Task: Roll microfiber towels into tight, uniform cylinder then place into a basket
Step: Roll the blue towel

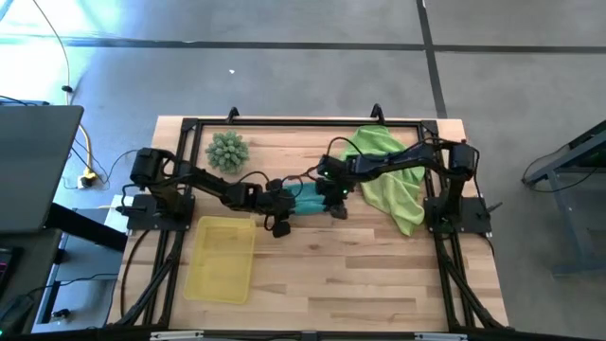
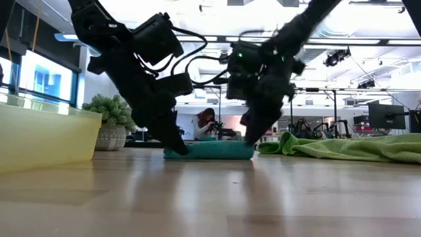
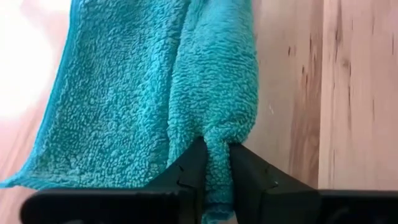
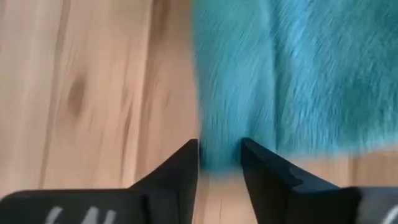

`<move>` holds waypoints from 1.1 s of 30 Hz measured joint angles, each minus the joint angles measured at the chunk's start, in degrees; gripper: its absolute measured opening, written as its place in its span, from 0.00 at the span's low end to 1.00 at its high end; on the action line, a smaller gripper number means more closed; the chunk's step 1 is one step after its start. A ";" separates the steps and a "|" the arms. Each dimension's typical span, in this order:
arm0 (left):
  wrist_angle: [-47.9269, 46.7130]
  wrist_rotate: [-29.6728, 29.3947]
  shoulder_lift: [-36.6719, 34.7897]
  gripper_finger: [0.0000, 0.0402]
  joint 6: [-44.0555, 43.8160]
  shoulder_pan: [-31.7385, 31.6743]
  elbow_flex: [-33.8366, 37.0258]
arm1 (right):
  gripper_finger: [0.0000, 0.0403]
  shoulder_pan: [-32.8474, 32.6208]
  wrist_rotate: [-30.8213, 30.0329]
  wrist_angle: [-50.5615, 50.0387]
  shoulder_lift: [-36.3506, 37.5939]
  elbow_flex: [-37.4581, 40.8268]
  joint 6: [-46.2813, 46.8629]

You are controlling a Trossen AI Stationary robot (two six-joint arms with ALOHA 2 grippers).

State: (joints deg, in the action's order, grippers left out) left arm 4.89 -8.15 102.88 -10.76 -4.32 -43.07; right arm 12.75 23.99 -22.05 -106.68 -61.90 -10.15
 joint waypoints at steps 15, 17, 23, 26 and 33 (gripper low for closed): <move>0.23 15.13 -0.30 0.07 -8.48 -6.59 0.20 | 0.25 -9.04 -11.09 19.35 16.42 15.86 -15.04; 0.35 16.52 -0.30 0.07 -8.59 -7.13 0.22 | 0.24 -9.38 -13.13 31.63 16.94 22.17 -14.22; 0.52 17.48 -0.25 0.07 -8.82 -8.07 0.26 | 0.25 -9.81 -14.15 55.36 14.54 32.38 -14.97; 0.63 17.51 -0.23 0.07 -9.49 -8.17 0.26 | 0.28 -9.27 -14.32 55.73 12.69 32.67 -14.30; 1.10 19.00 -0.19 0.07 -10.30 -8.27 0.35 | 0.38 -8.59 -16.69 54.82 7.55 28.32 -15.39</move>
State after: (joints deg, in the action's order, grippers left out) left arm 5.99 10.85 102.69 -21.06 -12.59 -42.72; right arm 4.17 7.30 32.77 -99.13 -33.58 -25.54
